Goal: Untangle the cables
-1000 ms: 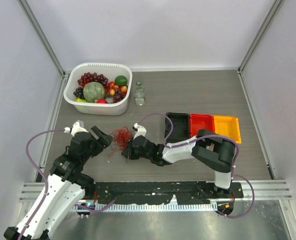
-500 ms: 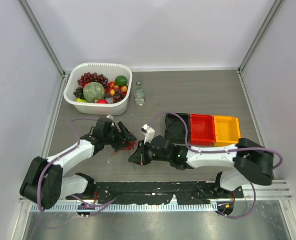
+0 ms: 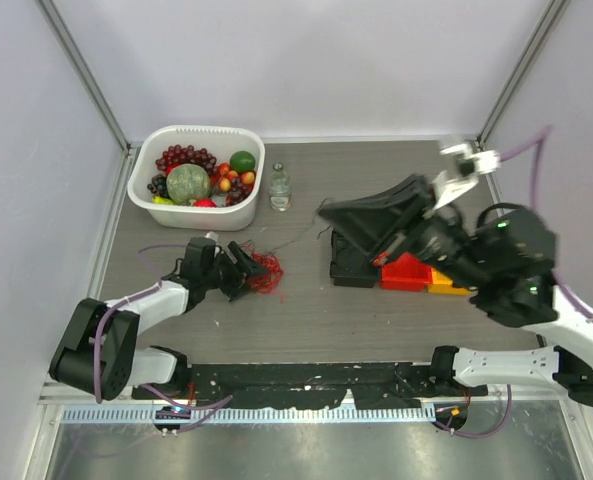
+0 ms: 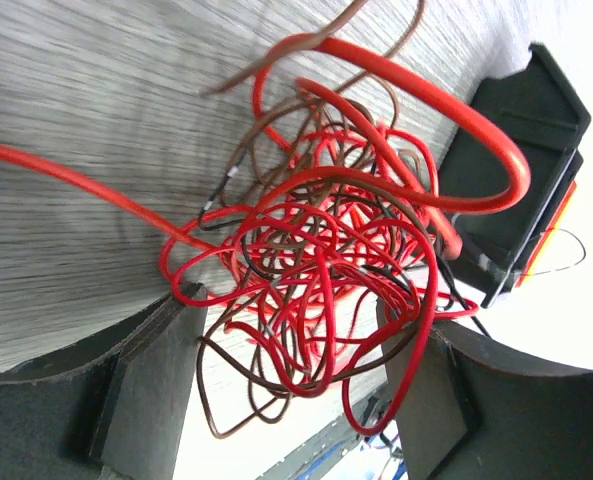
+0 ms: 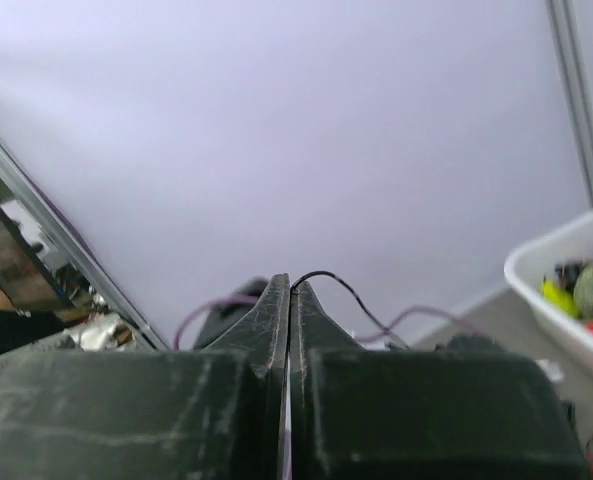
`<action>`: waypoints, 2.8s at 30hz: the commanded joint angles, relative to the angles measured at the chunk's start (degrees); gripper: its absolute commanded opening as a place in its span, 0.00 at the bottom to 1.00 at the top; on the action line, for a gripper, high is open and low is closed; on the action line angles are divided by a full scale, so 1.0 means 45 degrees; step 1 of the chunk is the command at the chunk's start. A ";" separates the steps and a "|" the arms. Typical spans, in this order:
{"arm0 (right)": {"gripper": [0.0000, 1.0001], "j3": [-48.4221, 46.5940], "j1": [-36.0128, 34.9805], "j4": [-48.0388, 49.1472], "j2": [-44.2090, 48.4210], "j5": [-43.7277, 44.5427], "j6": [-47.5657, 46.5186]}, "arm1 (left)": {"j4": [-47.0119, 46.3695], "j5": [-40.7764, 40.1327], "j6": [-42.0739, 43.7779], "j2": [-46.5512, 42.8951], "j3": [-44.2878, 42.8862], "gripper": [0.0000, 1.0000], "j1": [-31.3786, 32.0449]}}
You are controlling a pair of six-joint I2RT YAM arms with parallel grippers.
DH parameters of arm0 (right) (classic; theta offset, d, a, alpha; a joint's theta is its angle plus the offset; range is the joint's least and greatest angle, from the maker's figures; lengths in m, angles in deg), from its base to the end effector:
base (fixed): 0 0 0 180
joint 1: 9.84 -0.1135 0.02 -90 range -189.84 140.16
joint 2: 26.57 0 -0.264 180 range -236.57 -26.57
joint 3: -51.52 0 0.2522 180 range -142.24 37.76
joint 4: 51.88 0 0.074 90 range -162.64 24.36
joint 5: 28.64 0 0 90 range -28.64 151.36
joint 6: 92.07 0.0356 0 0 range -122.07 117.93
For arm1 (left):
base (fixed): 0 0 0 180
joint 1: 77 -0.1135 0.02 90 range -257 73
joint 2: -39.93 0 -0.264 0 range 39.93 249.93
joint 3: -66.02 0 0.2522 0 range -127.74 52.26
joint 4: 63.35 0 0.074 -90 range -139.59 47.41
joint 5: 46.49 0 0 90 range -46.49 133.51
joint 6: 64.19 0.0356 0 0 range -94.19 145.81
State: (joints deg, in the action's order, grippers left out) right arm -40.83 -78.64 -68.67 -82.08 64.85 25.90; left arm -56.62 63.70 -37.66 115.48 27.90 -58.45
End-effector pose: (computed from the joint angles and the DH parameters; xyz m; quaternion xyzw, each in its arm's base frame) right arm 0.0654 0.1626 0.5199 -0.1765 0.5457 0.6007 0.5570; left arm 0.2155 -0.0853 0.1410 -0.2833 0.8641 -0.3734 0.1834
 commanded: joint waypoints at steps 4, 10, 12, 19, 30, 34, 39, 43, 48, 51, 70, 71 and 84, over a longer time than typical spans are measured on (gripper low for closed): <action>0.01 -0.4111 -0.0064 -0.1749 -0.1492 0.0339 -0.2366 | 0.1481 -0.2140 0.0684 -0.1337 0.0824 0.74 -0.0859; 0.01 -0.8192 -0.0064 -0.2140 -0.2899 -0.0578 -0.2992 | 0.2907 -0.2551 0.1074 -0.2725 0.1057 0.80 -0.1874; 0.01 -0.9209 -0.0064 -0.1906 -0.3251 -0.1417 -0.2953 | 0.3201 -0.2649 0.1192 -0.3018 0.1097 0.81 -0.2147; 0.01 -1.0350 -0.0045 -0.1027 -0.3564 -0.2103 -0.2972 | 0.4198 -0.2437 0.1719 -0.3233 0.0765 0.83 -0.2988; 0.01 -0.3614 -0.0044 -0.1534 -0.3056 0.1156 -0.3654 | 0.5931 0.0202 0.2558 -0.7645 -0.0072 0.88 -0.3008; 0.01 -0.2830 -0.0025 -0.2488 -0.3505 0.3227 -0.4300 | 0.6971 0.0006 0.2814 -0.8272 -0.0933 0.85 -0.3008; 0.00 -0.0707 0.0034 -0.3232 -0.3292 0.3619 -0.4165 | 0.8198 -0.0303 0.2658 -0.7650 -0.1695 0.85 -0.3008; 0.01 0.1752 0.0073 -0.3741 -0.2687 0.3174 -0.3308 | 0.8652 0.0472 0.3300 -0.6342 -0.1892 0.77 -0.2911; 0.01 0.4801 0.0093 -0.3527 -0.2567 0.2292 -0.2192 | 0.8281 -0.0106 0.3711 -0.5910 -0.2300 0.72 -0.1119; 0.01 0.5802 0.0287 -0.3040 -0.2743 0.2273 -0.1413 | 0.8299 -0.1883 0.3810 -0.5735 -0.2808 0.71 0.0387; 0.01 0.6838 0.0463 -0.1145 -0.5105 0.1120 -0.0102 | 0.9236 -0.5988 0.3964 -0.5105 -0.4428 0.00 0.2832; 0.01 0.6974 0.0463 -0.1047 -0.5494 0.1042 0.0034 | 0.9411 -0.5989 0.4179 -0.5496 -0.4817 0.00 0.2832; 0.01 0.6624 0.2377 0.0516 -0.8915 -0.0050 0.1266 | 1.0703 -0.3745 0.5549 -0.6008 -1.2433 0.00 0.2793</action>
State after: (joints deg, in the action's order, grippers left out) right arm -9.11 -70.94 -70.20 -120.46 66.83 29.33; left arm -8.60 43.11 -14.16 88.29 -19.73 -45.84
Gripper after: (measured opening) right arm 0.028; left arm 0.014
